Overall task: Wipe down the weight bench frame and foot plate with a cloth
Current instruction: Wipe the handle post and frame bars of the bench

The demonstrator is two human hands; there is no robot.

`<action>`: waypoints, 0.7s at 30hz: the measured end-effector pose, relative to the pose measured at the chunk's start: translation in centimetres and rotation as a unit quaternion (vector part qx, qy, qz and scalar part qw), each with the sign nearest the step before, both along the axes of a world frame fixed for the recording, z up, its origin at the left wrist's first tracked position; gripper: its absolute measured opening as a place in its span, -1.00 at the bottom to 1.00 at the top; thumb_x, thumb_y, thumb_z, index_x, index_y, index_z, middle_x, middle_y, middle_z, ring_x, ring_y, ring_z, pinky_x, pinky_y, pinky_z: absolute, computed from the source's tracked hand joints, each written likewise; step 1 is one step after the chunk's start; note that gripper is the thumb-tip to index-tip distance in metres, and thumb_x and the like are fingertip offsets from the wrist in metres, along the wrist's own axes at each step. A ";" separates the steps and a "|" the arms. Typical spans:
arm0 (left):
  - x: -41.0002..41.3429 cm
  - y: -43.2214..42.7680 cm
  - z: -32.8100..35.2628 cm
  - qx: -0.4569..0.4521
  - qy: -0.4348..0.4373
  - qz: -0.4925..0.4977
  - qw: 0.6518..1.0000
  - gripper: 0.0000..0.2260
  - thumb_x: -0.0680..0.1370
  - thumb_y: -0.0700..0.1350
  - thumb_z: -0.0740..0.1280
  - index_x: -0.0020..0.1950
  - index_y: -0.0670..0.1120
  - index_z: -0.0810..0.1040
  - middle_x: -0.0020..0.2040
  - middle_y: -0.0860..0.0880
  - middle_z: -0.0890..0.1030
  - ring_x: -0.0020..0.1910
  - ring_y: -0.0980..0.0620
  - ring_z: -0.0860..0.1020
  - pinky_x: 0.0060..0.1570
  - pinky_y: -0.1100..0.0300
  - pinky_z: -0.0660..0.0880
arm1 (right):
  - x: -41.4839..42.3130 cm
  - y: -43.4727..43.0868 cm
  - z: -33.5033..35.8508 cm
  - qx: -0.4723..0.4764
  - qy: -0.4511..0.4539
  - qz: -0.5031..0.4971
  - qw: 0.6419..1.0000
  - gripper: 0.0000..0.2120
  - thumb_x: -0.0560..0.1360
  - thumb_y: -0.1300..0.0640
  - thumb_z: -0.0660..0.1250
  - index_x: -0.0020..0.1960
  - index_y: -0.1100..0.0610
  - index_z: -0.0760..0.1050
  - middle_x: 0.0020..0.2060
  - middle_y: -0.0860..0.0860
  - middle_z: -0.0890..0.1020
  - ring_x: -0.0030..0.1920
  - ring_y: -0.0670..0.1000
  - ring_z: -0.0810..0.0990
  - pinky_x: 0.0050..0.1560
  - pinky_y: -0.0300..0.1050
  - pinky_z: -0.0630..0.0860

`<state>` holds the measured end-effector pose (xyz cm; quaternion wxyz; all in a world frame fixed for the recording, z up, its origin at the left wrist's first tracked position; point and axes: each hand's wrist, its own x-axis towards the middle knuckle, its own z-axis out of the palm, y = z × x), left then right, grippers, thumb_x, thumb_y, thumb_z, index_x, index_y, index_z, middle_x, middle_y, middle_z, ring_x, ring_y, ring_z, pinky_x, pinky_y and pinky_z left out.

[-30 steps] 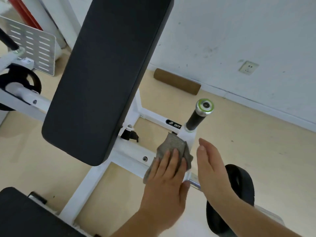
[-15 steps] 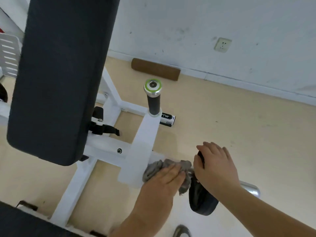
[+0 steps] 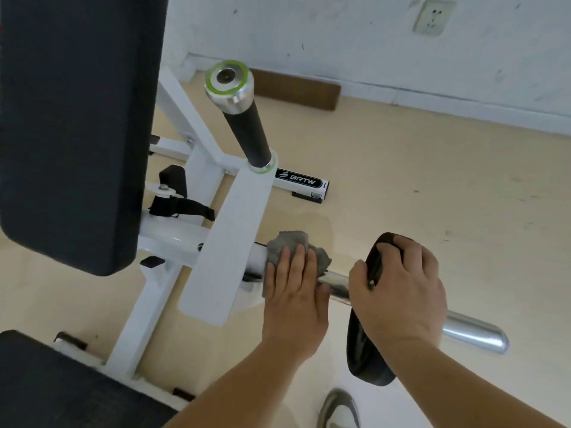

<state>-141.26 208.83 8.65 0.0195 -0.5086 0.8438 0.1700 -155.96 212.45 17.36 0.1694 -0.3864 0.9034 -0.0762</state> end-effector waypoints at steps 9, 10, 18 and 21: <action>-3.0 -6.1 0.3 0.019 -0.080 -0.027 0.996 -0.58 0.71 0.11 -0.04 0.10 0.10 0.62 0.04 0.06 0.61 0.08 -0.05 0.57 0.24 0.03 0.36 | -0.3 0.4 -1.2 -0.006 0.023 0.036 0.999 -0.41 0.59 -0.13 0.07 0.53 0.12 0.35 0.45 0.00 0.45 0.52 0.08 0.25 0.47 0.11 0.35; -2.2 -4.4 0.3 0.011 -0.021 0.006 1.000 -0.61 0.72 0.08 -0.02 0.17 0.09 0.61 0.10 0.08 0.60 0.16 -0.01 0.55 0.37 0.04 0.32 | -0.4 0.4 -1.3 -0.007 0.021 0.035 0.999 -0.40 0.59 -0.13 0.04 0.54 0.12 0.34 0.46 0.00 0.44 0.53 0.08 0.24 0.48 0.11 0.35; -1.2 -4.1 0.1 0.002 -0.029 0.036 0.999 -0.63 0.69 0.07 0.02 0.24 0.09 0.59 0.29 0.08 0.58 0.38 0.00 0.45 0.52 -0.07 0.14 | -0.1 0.2 -1.4 -0.019 0.030 0.030 0.999 -0.36 0.57 -0.15 0.04 0.53 0.15 0.35 0.46 0.03 0.46 0.53 0.09 0.25 0.48 0.11 0.36; -3.7 -9.0 -0.4 0.138 -0.110 0.025 0.984 -0.58 0.57 0.11 0.00 0.03 0.08 0.66 0.02 0.13 0.70 0.06 0.00 0.59 0.35 -0.01 0.29 | -0.1 0.4 -1.5 -0.012 0.038 0.034 0.999 -0.35 0.56 -0.16 0.04 0.54 0.14 0.34 0.47 0.02 0.44 0.54 0.08 0.24 0.49 0.10 0.35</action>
